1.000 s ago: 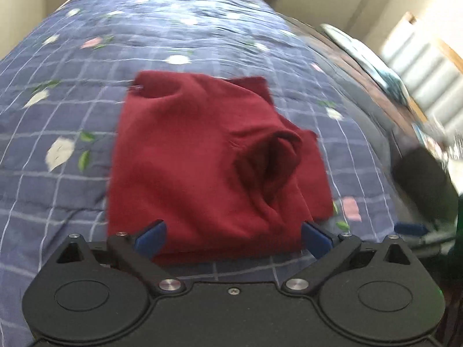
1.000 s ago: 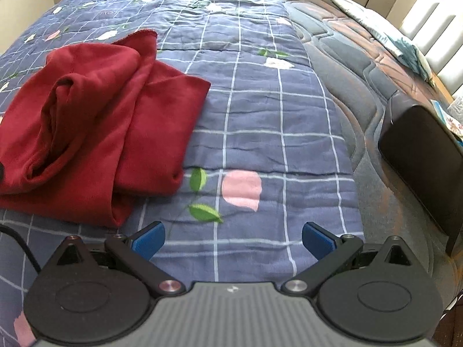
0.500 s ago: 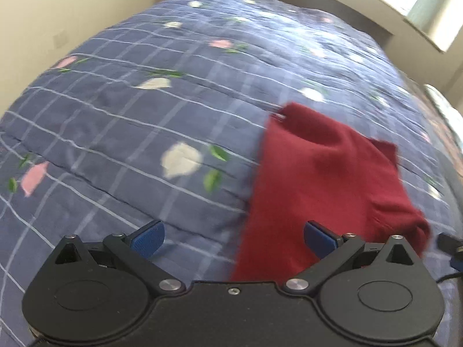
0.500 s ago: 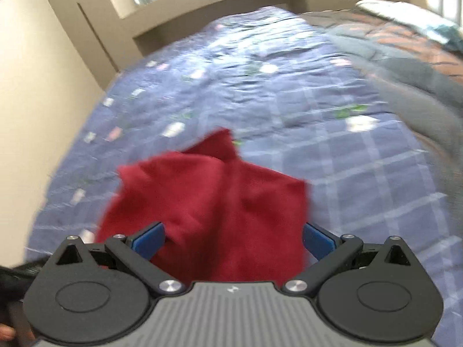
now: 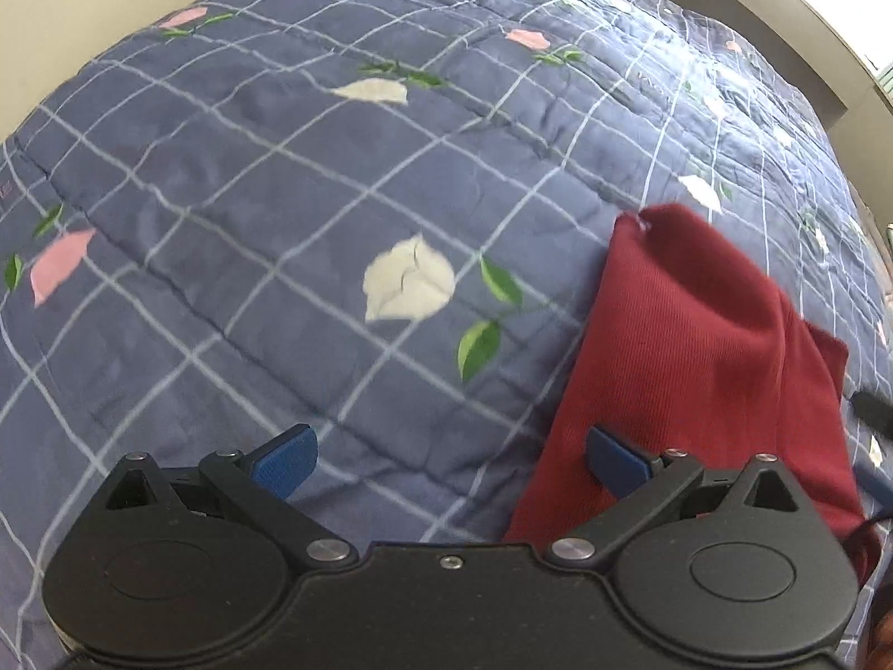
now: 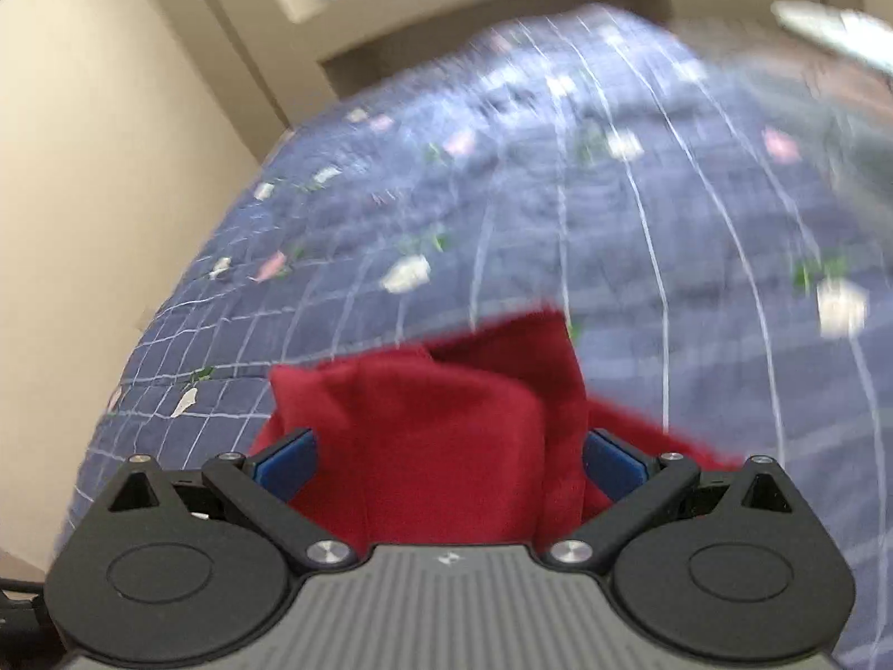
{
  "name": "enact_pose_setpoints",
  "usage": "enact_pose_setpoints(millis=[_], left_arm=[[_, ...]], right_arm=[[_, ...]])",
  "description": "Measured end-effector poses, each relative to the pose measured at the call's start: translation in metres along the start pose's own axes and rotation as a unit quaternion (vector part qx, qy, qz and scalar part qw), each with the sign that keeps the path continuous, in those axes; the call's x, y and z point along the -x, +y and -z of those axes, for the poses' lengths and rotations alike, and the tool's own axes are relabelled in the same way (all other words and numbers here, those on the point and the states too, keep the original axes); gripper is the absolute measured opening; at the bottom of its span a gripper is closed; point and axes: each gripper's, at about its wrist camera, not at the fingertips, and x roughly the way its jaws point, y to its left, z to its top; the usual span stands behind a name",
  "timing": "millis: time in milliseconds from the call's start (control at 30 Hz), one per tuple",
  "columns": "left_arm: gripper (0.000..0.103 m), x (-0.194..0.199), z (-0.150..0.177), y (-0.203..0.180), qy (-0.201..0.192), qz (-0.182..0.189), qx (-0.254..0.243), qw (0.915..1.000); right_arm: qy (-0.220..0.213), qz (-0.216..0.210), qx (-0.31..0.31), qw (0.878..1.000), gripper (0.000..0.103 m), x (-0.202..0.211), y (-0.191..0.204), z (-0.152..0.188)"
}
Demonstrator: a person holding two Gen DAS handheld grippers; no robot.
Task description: Fold small clothes
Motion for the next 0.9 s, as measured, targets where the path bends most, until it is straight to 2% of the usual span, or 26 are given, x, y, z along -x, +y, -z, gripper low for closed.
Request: enact_pose_setpoints(millis=[167, 333, 467, 567, 733, 900], left_arm=[[0.102, -0.001, 0.01, 0.003, -0.004, 0.003, 0.014, 0.9999], [0.102, 0.0, 0.011, 0.004, -0.006, 0.005, 0.006, 1.0], [0.102, 0.0, 0.009, 0.006, -0.003, 0.009, 0.014, 0.9999], [0.102, 0.001, 0.01, 0.008, -0.003, 0.008, 0.018, 0.9998], [0.102, 0.001, 0.011, 0.009, -0.002, 0.007, 0.029, 0.9996], [0.102, 0.0, 0.01, 0.008, -0.001, 0.005, 0.027, 0.9996]], right_arm=[[0.012, -0.007, 0.077, 0.997, 0.103, -0.022, 0.021, -0.017], [0.034, -0.008, 0.158, 0.987, 0.103, -0.058, 0.06, -0.038], [0.073, -0.019, 0.192, 0.979, 0.103, -0.093, 0.086, -0.044], [0.068, -0.003, 0.21, 0.975, 0.103, -0.11, 0.095, -0.047], [0.072, 0.035, 0.183, 0.98, 0.103, -0.128, 0.084, -0.053], [0.06, 0.109, 0.177, 0.976, 0.103, -0.13, 0.061, -0.053]])
